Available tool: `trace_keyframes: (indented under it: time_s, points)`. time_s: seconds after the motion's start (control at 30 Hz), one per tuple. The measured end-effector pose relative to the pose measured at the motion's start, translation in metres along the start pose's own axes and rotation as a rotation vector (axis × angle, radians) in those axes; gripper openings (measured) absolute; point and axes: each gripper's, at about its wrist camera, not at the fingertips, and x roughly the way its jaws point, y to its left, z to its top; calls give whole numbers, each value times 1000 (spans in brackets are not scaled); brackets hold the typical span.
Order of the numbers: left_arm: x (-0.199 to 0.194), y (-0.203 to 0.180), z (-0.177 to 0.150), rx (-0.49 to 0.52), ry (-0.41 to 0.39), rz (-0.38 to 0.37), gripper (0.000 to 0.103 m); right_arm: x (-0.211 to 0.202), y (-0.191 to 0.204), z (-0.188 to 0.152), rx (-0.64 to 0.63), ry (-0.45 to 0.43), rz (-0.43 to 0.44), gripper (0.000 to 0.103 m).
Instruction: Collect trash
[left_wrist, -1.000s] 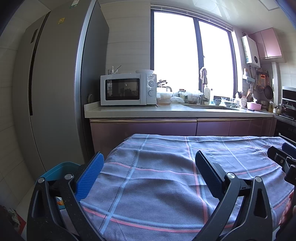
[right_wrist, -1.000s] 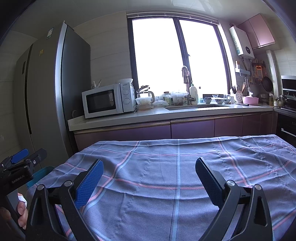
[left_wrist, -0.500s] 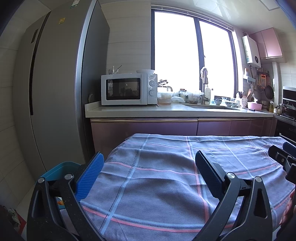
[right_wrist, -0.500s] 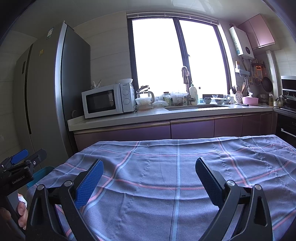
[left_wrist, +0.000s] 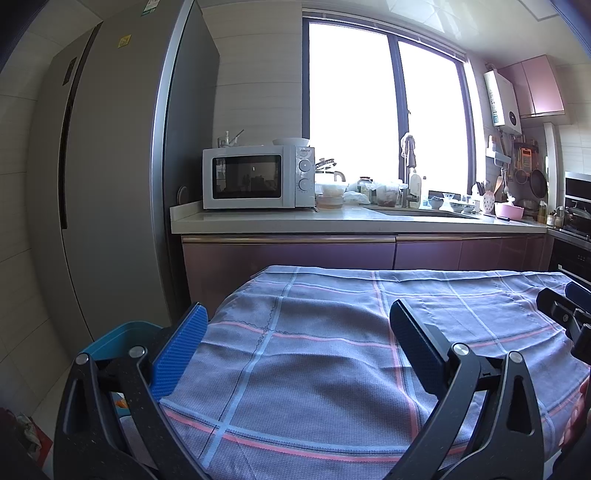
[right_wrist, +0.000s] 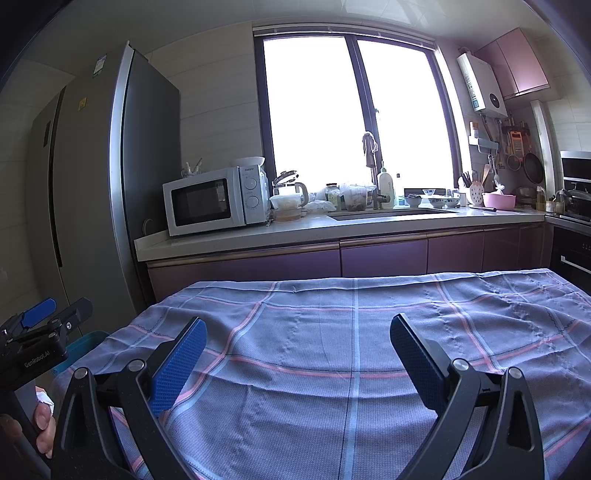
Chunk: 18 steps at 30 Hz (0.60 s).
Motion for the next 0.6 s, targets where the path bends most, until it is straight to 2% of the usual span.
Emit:
trace_keyframes:
  time_s: [0.6]
  points:
    - [1, -1, -1, 6, -1, 0, 97, -1, 1, 0, 2, -4, -7, 96]
